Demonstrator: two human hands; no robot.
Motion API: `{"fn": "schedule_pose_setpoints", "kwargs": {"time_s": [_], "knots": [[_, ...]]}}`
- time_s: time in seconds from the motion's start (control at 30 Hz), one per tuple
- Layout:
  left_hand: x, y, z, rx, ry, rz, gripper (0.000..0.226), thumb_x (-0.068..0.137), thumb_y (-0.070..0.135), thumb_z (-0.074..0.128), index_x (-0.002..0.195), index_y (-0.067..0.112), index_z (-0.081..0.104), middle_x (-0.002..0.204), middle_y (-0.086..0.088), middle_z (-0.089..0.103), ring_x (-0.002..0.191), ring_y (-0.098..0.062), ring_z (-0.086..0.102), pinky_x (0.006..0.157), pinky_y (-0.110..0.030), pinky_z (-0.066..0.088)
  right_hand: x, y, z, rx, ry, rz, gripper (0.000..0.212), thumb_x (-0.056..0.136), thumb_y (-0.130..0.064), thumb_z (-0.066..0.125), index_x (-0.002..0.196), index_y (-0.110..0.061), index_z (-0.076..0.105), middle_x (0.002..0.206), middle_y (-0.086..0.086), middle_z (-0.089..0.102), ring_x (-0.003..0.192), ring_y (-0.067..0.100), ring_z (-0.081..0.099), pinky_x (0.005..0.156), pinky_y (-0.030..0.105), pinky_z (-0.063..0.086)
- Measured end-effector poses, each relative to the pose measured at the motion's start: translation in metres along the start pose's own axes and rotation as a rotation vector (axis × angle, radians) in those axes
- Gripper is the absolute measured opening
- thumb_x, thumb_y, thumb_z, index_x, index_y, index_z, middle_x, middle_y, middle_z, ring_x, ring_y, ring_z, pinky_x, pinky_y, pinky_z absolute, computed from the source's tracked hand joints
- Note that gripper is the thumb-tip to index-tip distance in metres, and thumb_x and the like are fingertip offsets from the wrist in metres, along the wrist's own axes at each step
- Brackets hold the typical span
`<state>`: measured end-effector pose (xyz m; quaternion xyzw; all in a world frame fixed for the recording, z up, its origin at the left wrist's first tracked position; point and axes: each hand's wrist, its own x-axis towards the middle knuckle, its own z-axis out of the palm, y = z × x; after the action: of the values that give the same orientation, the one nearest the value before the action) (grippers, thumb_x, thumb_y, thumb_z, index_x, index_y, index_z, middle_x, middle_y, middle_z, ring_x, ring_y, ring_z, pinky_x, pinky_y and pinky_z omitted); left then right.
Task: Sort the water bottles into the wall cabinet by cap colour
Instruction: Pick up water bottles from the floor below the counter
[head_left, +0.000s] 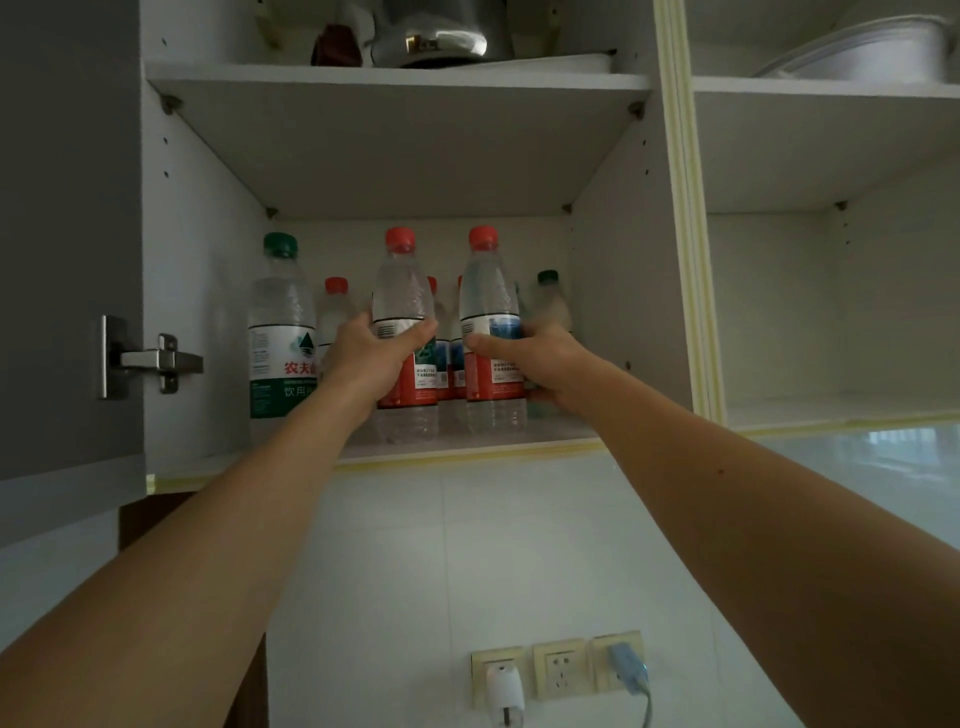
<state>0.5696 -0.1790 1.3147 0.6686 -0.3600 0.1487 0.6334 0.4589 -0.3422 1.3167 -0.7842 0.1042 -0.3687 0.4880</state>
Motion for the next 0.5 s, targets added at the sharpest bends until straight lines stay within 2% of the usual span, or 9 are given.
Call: {"fn": "schedule_pose_setpoints", "kwargs": {"time_s": [0.07,0.13,0.17,0.23,0.3,0.37,0.43,0.5], "knots": [[0.003,0.000,0.000,0.011,0.004,0.011,0.049,0.082,0.054,0.076,0.122,0.032,0.056,0.100,0.008,0.064,0.093,-0.018,0.066,0.086,-0.038,0.056,0.001,-0.001,0.000,0.003,-0.001,-0.001,0.049,0.080,-0.046,0.081,0.117,-0.025,0.059,0.103,0.001,0.073,0.089,0.019,0.074,0.071,0.034,0.062],[0.003,0.002,-0.001,0.050,-0.006,0.034,0.053,0.083,0.053,0.075,0.127,0.028,0.057,0.096,0.010,0.063,0.085,-0.011,0.063,0.075,-0.029,0.052,0.000,-0.003,0.001,-0.010,-0.006,-0.003,0.054,0.081,-0.045,0.081,0.124,-0.021,0.058,0.107,0.003,0.073,0.093,0.020,0.073,0.078,0.038,0.062],[0.003,0.003,-0.002,0.084,-0.020,0.040,0.055,0.084,0.052,0.074,0.129,0.026,0.058,0.100,0.008,0.065,0.084,-0.011,0.063,0.072,-0.028,0.051,-0.002,-0.005,0.001,-0.034,-0.009,-0.006,0.055,0.082,-0.044,0.080,0.127,-0.020,0.058,0.110,0.004,0.072,0.095,0.021,0.073,0.083,0.040,0.061],[0.002,0.005,-0.008,0.160,-0.064,0.034,0.055,0.086,0.051,0.073,0.130,0.022,0.057,0.116,-0.001,0.068,0.091,-0.015,0.065,0.077,-0.030,0.053,-0.010,-0.009,0.002,-0.135,-0.018,-0.023,0.053,0.084,-0.041,0.079,0.127,-0.017,0.058,0.111,0.005,0.071,0.099,0.022,0.070,0.089,0.039,0.059],[-0.002,0.010,-0.017,0.241,-0.086,0.018,0.059,0.086,0.055,0.071,0.132,0.021,0.056,0.126,-0.006,0.066,0.094,-0.017,0.063,0.074,-0.028,0.049,-0.021,-0.013,-0.001,-0.220,-0.023,-0.049,0.042,0.086,-0.041,0.077,0.116,-0.018,0.060,0.105,0.003,0.070,0.095,0.019,0.069,0.080,0.032,0.057],[-0.011,0.018,-0.024,0.358,-0.025,0.007,0.071,0.084,0.064,0.068,0.135,0.017,0.052,0.133,-0.009,0.062,0.107,-0.024,0.062,0.077,-0.030,0.043,-0.037,-0.017,-0.008,-0.264,-0.006,-0.089,0.032,0.087,-0.043,0.076,0.105,-0.023,0.057,0.094,-0.003,0.067,0.085,0.012,0.067,0.065,0.025,0.052],[-0.027,0.027,-0.026,0.410,0.049,0.040,0.076,0.084,0.065,0.066,0.139,0.015,0.048,0.138,-0.011,0.058,0.118,-0.030,0.057,0.083,-0.035,0.040,-0.058,-0.020,-0.019,-0.353,0.052,-0.157,0.042,0.088,-0.044,0.074,0.118,-0.021,0.057,0.093,-0.007,0.063,0.080,0.007,0.062,0.059,0.021,0.046],[-0.048,0.041,-0.025,0.367,0.085,0.097,0.072,0.087,0.061,0.065,0.140,0.016,0.047,0.135,-0.008,0.059,0.111,-0.024,0.056,0.084,-0.035,0.042,-0.083,-0.024,-0.033,-0.471,0.118,-0.234,0.056,0.089,-0.044,0.073,0.133,-0.016,0.054,0.108,-0.003,0.063,0.085,0.011,0.061,0.063,0.021,0.045]]}}
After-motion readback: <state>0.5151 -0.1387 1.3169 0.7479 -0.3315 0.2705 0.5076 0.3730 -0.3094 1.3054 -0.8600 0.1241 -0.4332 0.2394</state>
